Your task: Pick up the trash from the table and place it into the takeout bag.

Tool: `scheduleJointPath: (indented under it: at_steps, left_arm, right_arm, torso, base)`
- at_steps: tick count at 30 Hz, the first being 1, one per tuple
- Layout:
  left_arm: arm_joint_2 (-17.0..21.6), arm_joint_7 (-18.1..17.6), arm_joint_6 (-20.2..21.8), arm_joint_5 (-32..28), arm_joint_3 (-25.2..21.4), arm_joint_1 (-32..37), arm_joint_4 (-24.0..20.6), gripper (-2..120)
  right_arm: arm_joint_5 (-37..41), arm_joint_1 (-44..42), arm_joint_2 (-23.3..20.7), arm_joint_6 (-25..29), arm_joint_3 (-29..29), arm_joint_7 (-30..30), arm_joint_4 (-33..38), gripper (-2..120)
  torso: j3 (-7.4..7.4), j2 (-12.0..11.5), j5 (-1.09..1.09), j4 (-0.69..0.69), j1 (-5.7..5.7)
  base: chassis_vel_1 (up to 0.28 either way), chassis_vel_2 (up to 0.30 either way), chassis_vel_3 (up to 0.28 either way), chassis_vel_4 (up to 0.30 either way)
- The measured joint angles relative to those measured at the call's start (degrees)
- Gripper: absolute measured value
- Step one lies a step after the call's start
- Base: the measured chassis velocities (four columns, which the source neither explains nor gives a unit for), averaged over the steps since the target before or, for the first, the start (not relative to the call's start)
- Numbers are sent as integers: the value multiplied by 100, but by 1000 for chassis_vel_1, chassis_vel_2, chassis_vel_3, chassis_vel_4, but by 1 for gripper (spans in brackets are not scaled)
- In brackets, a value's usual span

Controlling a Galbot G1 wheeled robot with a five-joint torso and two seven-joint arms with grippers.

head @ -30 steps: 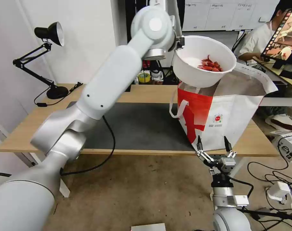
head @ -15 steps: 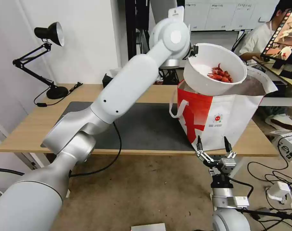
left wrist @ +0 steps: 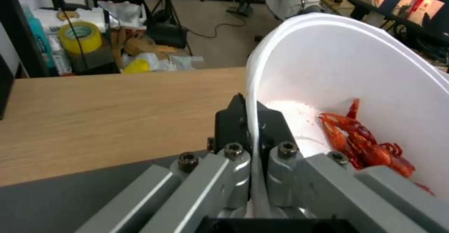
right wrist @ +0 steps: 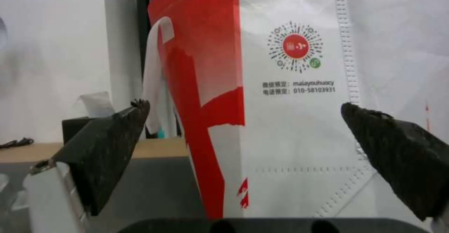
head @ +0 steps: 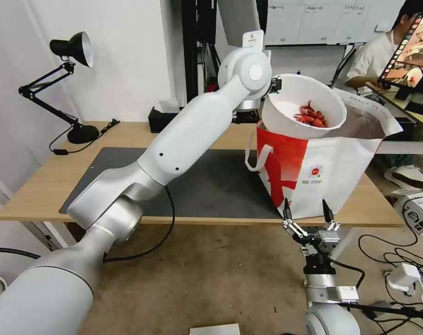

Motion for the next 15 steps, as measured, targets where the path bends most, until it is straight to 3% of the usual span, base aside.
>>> scheduleJointPath:
  at_steps: [15]
  left_arm:
    - [36, 57, -105, 123, 63, 134, -134, 0]
  right_arm:
    - [66, 11, -8, 33, 43, -2, -34, 100]
  torso:
    - [0, 0, 0, 0, -1]
  base:
    - [0, 0, 0, 0]
